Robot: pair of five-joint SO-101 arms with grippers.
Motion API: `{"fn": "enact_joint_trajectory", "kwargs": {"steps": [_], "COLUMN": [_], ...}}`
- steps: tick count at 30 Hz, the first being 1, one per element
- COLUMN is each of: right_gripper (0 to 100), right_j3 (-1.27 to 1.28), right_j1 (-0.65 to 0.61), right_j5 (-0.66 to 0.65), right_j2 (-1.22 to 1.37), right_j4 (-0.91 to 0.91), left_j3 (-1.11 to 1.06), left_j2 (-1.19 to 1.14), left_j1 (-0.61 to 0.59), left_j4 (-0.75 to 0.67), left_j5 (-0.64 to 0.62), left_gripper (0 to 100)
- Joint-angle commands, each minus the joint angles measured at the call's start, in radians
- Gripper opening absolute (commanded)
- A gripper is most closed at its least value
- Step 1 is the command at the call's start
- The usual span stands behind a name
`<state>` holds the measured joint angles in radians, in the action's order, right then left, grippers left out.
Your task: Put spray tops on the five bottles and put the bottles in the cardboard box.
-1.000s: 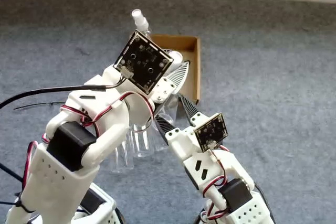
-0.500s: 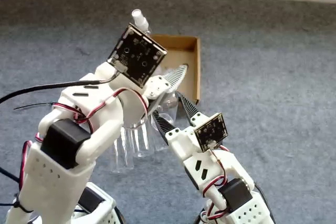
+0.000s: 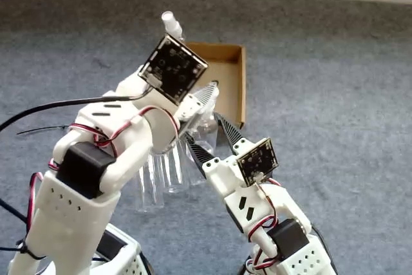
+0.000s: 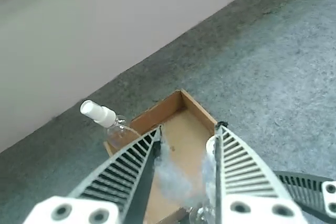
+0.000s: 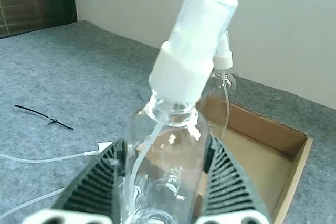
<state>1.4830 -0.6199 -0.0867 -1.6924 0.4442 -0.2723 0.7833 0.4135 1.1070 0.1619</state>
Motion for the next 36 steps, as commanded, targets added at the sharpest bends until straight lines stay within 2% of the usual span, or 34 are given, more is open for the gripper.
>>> {"fn": "enact_joint_trajectory", "kwargs": {"steps": [1,15,19,22,27,31,36], "right_gripper": [0.3,0.3,0.3,0.3,0.3,0.3,0.3], "right_j3": [-0.010,-0.016,-0.018,-0.019,-0.077,-0.220,-0.427], "right_j1": [0.018,0.019,0.038,0.082,0.105,0.105,0.104], "right_j5": [0.009,0.006,0.003,0.003,0.002,0.002,0.002], "right_j2": [-0.013,-0.013,-0.015,-0.005,0.024,0.239,0.656], "right_j4": [-0.018,-0.018,-0.018,-0.022,-0.067,-0.110,-0.275], "left_j3": [-0.004,-0.059,0.012,0.031,-0.113,-0.315,-0.579], "left_j2": [0.008,0.012,0.012,0.012,0.012,0.010,0.010], "left_j1": [-0.082,-0.041,-0.154,-0.311,-0.544,-0.664,-0.696], "left_j4": [-0.002,-0.009,-0.002,-0.002,-0.008,-0.071,-0.250], "left_j5": [0.009,0.009,-0.005,-0.060,-0.095,-0.144,-0.209], "left_gripper": [16,15,15,15,15,16,16]}}
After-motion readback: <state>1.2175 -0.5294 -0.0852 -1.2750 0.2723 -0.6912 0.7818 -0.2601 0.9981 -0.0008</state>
